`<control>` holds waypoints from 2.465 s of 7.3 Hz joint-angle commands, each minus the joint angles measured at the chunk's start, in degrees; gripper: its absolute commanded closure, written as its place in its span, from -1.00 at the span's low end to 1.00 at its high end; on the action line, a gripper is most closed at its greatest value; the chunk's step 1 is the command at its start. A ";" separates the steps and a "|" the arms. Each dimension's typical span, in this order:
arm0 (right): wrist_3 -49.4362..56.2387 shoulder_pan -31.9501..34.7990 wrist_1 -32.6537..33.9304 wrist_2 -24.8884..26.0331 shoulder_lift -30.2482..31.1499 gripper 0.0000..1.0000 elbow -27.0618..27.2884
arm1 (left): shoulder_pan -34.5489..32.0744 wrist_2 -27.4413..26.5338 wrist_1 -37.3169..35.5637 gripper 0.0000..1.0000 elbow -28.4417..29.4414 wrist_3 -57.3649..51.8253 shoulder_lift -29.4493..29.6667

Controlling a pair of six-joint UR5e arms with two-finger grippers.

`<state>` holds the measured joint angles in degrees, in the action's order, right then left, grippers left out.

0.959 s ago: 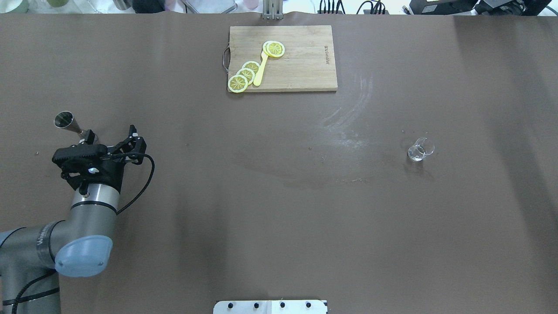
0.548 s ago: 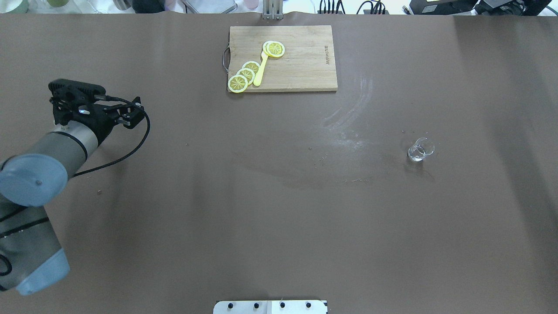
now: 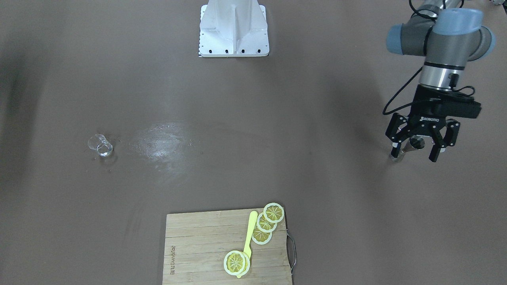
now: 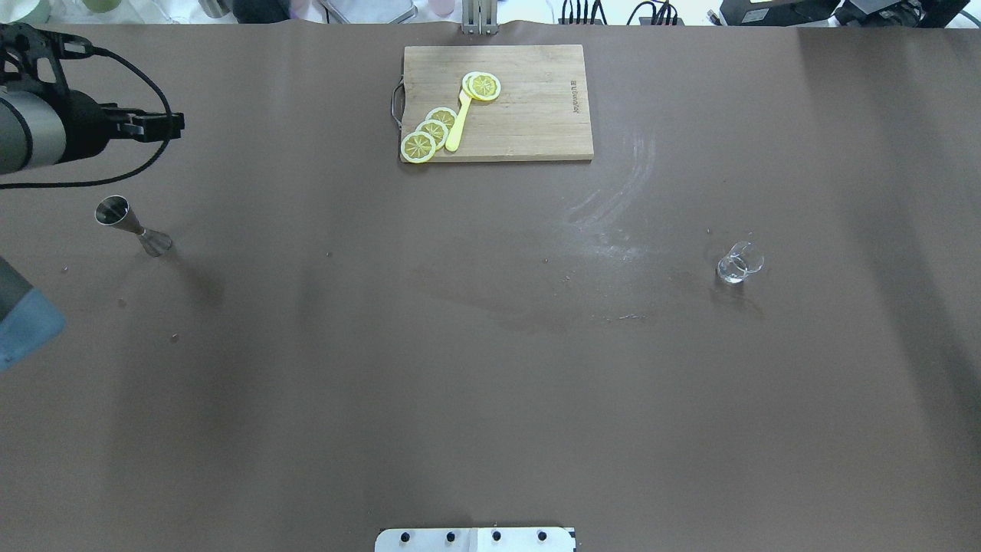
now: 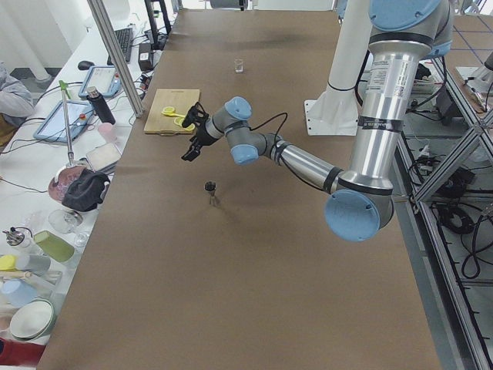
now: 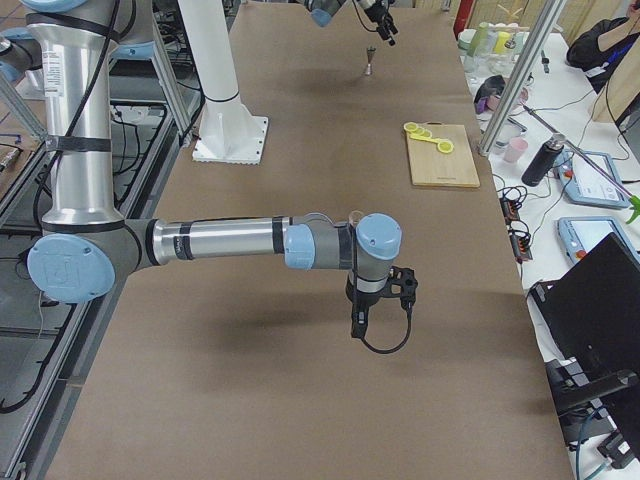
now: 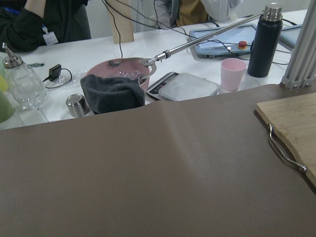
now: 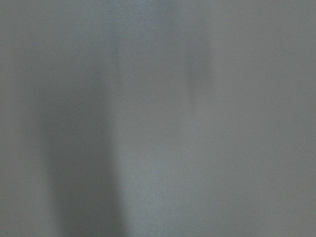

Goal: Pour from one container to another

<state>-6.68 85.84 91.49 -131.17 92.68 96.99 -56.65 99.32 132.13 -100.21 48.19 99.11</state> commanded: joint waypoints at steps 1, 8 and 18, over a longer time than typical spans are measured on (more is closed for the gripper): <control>-0.69 -0.06 -14.06 -0.93 7.57 -1.00 0.22 | -12.99 17.96 -5.78 -0.98 8.24 -4.56 0.03; -3.69 0.03 -11.60 -1.90 6.20 -1.00 1.10 | -30.87 33.13 -36.59 -0.98 14.52 -39.53 -5.05; -3.78 0.03 -11.77 -2.34 6.73 -1.00 1.01 | -29.66 40.26 -41.47 -0.98 4.87 -49.24 -16.76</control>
<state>-10.46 85.87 79.73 -133.49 99.35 98.01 -86.69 140.69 95.66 -93.99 0.83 81.86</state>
